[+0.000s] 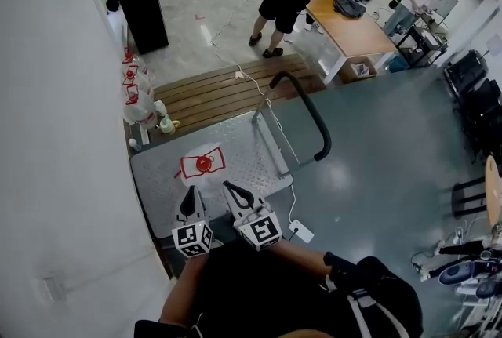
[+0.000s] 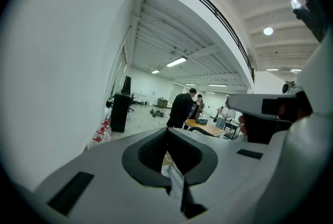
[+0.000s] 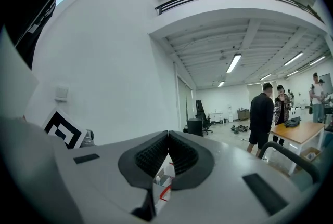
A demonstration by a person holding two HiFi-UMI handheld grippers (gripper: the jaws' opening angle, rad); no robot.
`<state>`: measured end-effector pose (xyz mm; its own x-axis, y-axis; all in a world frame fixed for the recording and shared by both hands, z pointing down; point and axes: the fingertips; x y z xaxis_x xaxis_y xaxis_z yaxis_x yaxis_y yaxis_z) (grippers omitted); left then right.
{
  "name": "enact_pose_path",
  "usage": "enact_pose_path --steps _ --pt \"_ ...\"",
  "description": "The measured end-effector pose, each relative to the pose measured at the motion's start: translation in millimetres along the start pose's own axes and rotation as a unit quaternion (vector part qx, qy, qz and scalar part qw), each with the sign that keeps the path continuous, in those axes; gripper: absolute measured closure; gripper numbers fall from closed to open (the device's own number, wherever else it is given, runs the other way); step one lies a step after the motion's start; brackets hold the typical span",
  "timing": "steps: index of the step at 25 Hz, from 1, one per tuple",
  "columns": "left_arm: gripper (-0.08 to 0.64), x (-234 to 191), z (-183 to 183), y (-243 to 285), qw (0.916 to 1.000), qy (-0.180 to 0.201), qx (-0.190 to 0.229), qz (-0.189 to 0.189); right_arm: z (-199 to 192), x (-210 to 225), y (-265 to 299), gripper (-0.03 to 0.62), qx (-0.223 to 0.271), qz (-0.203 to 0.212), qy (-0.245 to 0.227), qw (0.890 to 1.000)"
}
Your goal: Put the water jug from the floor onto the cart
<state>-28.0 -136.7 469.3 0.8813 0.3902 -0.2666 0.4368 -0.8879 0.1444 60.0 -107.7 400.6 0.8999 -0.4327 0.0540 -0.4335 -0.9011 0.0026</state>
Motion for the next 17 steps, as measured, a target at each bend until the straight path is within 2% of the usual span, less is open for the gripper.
enact_pose_path --steps 17 --pt "0.541 4 7 -13 0.9998 0.012 0.008 -0.017 3 -9 -8 0.575 0.001 -0.02 -0.005 1.0"
Point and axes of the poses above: the fingertips, and each gripper's own axes: y forward along the fingers, x to its right, z out of its top, and after that the axes turned 5 degrees about x, right-handed
